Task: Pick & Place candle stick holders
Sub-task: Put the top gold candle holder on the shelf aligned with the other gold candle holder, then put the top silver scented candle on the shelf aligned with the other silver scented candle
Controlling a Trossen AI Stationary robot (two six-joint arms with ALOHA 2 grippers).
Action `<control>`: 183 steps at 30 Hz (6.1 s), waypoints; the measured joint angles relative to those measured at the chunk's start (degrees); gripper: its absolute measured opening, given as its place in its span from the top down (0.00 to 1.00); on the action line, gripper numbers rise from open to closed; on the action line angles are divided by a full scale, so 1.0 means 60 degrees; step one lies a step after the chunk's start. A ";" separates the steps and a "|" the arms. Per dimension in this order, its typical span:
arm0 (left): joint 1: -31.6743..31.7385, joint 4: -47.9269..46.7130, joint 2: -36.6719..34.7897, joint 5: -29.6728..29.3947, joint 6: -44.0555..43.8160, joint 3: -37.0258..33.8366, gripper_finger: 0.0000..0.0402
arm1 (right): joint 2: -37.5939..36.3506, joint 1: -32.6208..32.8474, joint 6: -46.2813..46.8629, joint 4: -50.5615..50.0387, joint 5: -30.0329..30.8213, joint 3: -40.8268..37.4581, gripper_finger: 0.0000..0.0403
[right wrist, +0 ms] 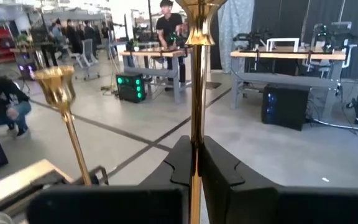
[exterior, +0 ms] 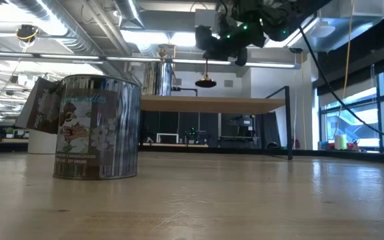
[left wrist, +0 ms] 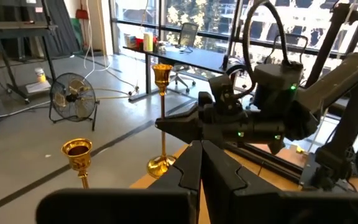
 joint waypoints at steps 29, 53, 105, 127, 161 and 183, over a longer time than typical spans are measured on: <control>-0.0016 0.0178 0.0067 0.0238 -0.0254 0.0000 0.99 | 0.0874 0.0019 -0.0294 0.0901 0.0609 -0.0092 0.96; -0.0009 0.0181 0.0115 0.0235 -0.0271 0.0000 0.99 | 0.1153 -0.0070 0.0190 0.2097 0.0604 -0.0725 0.96; -0.0009 0.0163 0.0115 0.0445 -0.0375 0.0000 1.00 | 0.1267 0.0412 -0.0597 0.1903 0.1263 -0.0725 0.82; -0.0009 0.0163 0.0115 0.0445 -0.0372 0.0000 0.99 | 0.1267 0.0521 -0.0862 0.1827 0.1464 -0.0725 0.74; -0.0013 -0.0093 0.0057 0.3038 -0.0637 0.0004 0.99 | -0.3404 0.2255 0.2772 -0.6148 -0.6163 -0.0696 0.33; -0.4130 0.0197 0.1141 0.3435 -0.3891 0.0007 0.99 | -0.5580 0.3853 0.4522 -0.9171 -0.9894 -0.0707 0.33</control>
